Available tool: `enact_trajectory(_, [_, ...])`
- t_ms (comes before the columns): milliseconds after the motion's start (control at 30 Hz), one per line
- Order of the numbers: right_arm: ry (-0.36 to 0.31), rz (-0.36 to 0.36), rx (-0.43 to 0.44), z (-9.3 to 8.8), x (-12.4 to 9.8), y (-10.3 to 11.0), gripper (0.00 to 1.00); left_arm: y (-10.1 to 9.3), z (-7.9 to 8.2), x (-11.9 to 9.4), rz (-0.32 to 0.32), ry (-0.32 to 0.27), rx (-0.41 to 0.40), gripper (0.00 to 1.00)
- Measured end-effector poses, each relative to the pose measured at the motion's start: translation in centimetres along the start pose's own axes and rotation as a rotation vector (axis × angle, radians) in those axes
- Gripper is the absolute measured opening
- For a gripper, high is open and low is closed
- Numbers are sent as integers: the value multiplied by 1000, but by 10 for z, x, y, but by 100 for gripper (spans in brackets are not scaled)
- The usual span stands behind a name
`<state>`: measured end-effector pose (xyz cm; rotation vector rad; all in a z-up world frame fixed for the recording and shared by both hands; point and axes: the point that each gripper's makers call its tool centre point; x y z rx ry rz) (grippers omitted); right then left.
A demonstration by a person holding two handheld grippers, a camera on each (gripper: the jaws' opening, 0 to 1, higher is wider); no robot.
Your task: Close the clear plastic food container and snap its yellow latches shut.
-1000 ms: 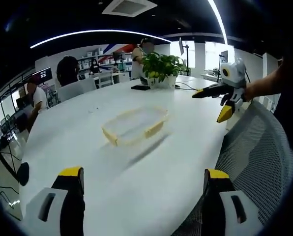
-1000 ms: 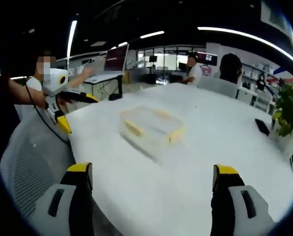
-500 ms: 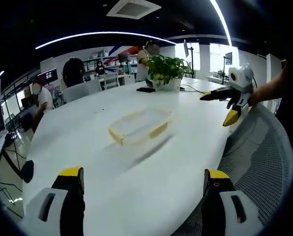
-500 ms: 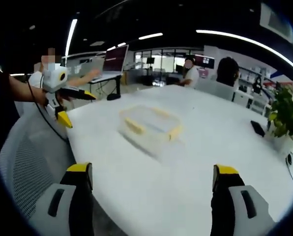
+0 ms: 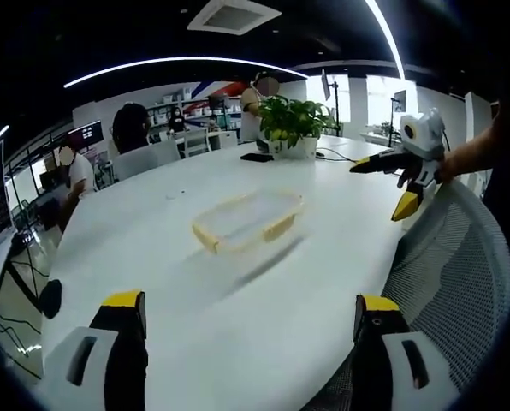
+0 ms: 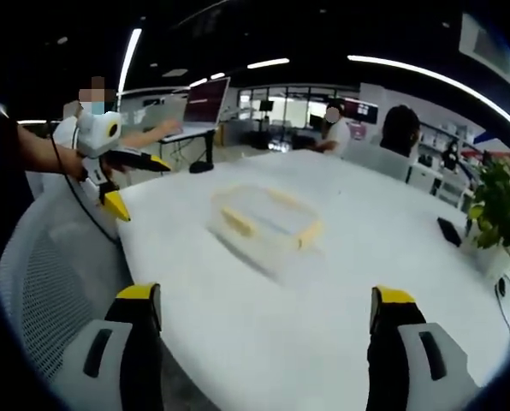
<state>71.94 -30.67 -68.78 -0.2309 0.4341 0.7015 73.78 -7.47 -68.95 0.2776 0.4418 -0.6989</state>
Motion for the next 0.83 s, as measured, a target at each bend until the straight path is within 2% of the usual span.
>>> enact_trajectory(833, [11, 8, -7, -4, -1, 1, 99, -2, 0, 0, 5, 1, -17, 99])
Point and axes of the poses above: the point that each gripper's makers call its tool centre point, and the gripper's own axes: x roughly forward along the fingers, y roughly to its left, z roughly out of its top, and after that the axes turned 1 degree about z, right-handed
